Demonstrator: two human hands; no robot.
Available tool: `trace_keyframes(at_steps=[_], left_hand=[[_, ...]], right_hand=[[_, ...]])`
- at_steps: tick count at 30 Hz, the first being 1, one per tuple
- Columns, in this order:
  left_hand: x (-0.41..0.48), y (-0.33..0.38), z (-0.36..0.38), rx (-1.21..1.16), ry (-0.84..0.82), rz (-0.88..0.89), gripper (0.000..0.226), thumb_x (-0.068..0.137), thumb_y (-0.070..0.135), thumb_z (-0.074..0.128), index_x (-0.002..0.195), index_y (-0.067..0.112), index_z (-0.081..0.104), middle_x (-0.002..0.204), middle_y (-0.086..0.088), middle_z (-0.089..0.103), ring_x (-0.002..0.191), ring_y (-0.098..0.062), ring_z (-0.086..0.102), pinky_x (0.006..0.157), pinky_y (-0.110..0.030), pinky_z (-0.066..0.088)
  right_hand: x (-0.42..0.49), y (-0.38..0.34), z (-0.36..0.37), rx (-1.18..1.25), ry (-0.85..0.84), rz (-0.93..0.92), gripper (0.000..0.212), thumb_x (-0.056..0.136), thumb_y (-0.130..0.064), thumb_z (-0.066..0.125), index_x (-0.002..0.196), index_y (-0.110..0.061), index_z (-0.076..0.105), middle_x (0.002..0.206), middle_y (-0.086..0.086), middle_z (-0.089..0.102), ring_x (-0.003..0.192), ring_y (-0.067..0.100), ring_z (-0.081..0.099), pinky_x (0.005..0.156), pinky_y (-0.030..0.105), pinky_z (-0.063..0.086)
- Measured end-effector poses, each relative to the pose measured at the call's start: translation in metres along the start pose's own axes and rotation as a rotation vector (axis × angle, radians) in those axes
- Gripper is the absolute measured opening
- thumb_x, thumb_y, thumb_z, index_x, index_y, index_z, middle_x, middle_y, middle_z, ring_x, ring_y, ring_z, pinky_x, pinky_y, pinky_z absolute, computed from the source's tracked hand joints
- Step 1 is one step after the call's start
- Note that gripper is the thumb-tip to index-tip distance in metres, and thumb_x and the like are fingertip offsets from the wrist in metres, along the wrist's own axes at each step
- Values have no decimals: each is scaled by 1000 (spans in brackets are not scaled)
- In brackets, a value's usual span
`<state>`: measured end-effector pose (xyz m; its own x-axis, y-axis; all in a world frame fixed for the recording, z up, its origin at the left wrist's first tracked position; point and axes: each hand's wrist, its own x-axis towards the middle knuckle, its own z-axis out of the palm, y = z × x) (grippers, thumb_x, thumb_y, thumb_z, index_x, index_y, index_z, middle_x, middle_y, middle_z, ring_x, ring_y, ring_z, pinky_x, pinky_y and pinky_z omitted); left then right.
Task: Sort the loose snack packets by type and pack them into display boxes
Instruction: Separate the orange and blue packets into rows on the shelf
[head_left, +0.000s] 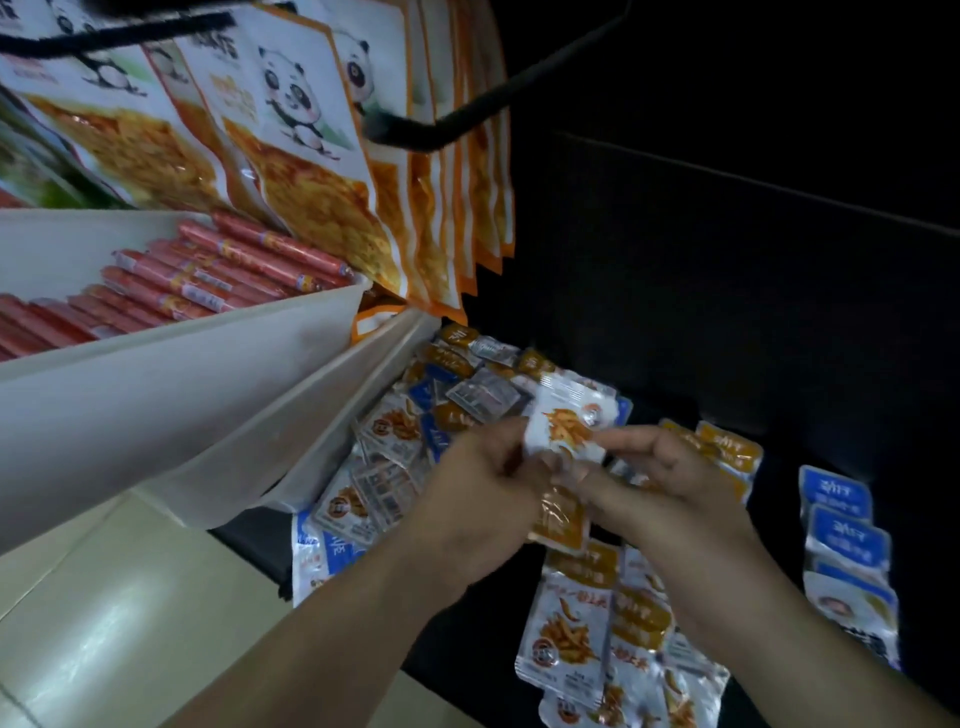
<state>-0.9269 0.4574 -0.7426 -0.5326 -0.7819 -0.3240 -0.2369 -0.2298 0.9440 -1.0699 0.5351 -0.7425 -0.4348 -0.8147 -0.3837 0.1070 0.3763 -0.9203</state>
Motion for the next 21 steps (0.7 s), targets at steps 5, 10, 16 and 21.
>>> trace_keyframes(at_steps=[5, 10, 16, 21], left_hand=[[60, -11, 5, 849, 170, 354, 19, 102, 32, 55, 106, 22, 71, 102, -4, 68, 92, -20, 65, 78, -43, 58], [131, -19, -11, 1464, -118, 320, 90, 90, 12, 69, 163, 30, 19, 171, 0, 16, 157, -27, 14, 125, -51, 23], [132, -23, -15, 1556, 50, 400, 61, 96, 14, 60, 149, 41, 48, 141, 3, 50, 137, -27, 41, 111, -42, 36], [105, -10, -17, 1503, 180, 635, 48, 90, 12, 65, 129, 39, 70, 125, 5, 64, 117, -29, 53, 92, -43, 46]], right_hand=[[21, 4, -34, -31, 328, 71, 22, 84, -11, 84, 96, -21, 68, 86, 5, 77, 74, 24, 73, 65, 44, 60], [15, 12, -56, -22, 378, 35, 32, 84, -12, 84, 101, -13, 57, 77, -4, 77, 67, 22, 75, 61, 44, 61], [12, 20, -69, 1, 431, 33, 34, 82, -9, 85, 94, -16, 54, 77, -7, 76, 68, 14, 76, 60, 40, 60], [7, 20, -88, 6, 489, -4, 34, 87, -5, 79, 100, -16, 50, 79, -11, 77, 71, 14, 77, 66, 44, 64]])
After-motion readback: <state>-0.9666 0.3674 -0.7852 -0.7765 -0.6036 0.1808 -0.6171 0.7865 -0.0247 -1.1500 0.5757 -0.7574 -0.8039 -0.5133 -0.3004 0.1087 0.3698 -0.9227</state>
